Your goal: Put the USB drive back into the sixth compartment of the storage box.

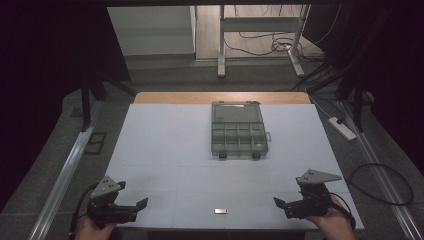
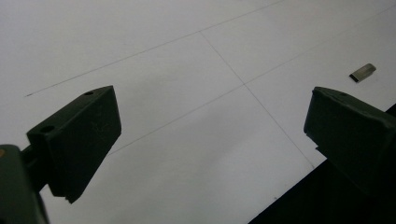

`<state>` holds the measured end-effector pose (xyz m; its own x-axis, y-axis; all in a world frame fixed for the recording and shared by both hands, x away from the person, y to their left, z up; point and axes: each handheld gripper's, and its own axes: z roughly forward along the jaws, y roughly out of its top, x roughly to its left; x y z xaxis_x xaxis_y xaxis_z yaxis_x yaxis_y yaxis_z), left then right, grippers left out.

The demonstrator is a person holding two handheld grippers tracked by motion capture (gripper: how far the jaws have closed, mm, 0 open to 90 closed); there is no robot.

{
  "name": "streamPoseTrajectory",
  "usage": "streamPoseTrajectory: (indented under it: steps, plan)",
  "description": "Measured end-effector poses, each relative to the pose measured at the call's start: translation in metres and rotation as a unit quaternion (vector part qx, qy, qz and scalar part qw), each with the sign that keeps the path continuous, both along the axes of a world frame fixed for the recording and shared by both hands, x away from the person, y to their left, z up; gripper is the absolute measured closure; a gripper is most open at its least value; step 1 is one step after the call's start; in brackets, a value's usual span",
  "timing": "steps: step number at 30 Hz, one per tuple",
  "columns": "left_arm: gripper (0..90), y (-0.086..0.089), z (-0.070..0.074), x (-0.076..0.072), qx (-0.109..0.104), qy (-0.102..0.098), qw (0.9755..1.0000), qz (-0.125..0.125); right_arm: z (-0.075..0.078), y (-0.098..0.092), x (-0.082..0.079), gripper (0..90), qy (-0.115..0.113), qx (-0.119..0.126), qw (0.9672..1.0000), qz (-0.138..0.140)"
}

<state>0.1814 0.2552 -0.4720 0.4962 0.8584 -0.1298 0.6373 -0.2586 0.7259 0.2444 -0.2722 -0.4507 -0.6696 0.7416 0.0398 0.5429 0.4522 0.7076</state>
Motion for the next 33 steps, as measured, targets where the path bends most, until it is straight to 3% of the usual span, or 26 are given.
streamPoseTrajectory:
  steps: [2,6,13,25,33]
  plan:
    - [3.7,0.0,0.0,0.0,-0.001,0.001,1.0,0.0,0.0,0.003,0.001,0.0,0.001,0.007,0.9999,0.011]
    - [3.7,0.001,0.0,0.0,-0.004,0.001,1.0,0.002,0.0,0.009,0.003,0.0,0.001,-0.004,0.9996,0.027]
    - [3.7,0.001,0.0,0.001,-0.007,0.003,1.0,0.002,0.001,0.015,0.006,0.0,-0.001,-0.014,0.9993,0.035]
    - [3.7,0.002,-0.001,0.001,-0.01,0.004,0.9999,0.004,0.001,0.036,0.013,0.0,-0.001,0.012,0.9987,0.049]
    - [3.7,0.002,-0.001,0.001,-0.011,0.004,0.9999,0.005,-0.004,0.052,0.018,0.0,0.001,-0.012,0.9969,0.078]
